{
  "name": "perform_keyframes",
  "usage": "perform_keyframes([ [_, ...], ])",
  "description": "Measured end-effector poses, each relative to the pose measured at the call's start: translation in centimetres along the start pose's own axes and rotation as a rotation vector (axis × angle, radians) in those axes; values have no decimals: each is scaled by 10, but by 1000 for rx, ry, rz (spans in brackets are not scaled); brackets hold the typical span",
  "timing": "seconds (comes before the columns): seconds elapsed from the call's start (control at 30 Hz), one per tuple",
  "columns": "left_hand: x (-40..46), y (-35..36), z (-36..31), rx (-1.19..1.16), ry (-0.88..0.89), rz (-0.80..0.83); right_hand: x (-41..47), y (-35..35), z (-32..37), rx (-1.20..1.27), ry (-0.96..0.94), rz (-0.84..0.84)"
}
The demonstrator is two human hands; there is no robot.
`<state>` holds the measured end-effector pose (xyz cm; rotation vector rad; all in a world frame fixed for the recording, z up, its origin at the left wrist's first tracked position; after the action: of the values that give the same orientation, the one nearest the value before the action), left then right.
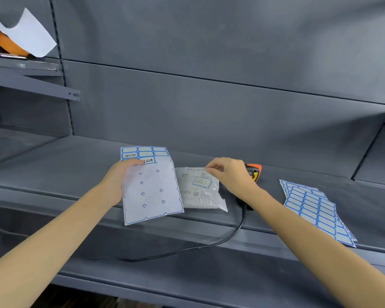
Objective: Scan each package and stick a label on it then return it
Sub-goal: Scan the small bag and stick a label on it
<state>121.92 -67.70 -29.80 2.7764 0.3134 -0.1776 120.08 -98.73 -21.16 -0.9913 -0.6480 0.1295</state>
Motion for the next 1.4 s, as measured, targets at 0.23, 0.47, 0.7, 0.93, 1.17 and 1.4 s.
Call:
perform_keyframes([
  [0.23,16,-12,13,-16,-20,-23,-7,15,7,-234,-106,69],
  [0.47,9,-3,12,-5,-27,-51,-14,16,13,-308,-139,148],
  [0.7,9,-1,14,-4,-18,-25,-29,16,15,-481,-211,296],
  [0.93,-10,22,7,-24,-5,19,-29,17,0,-384,-91,517],
  [1.17,-57,67,-13,-42,65,107,-7,-16,3,451,285,171],
  [1.4,-92,142,-25,-85,115,262,-9,-23,18,672,409,49],
])
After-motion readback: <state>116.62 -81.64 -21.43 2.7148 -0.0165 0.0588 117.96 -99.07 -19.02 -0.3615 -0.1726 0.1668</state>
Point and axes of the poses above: each hand's wrist, its own x-axis towards the middle knuckle, its own y-axis out of the palm, z = x × y, the point moved 4 cm from there along x, towards the middle knuckle, and after that the axes turned 8 degrees about -x, right-handed, at the moved point
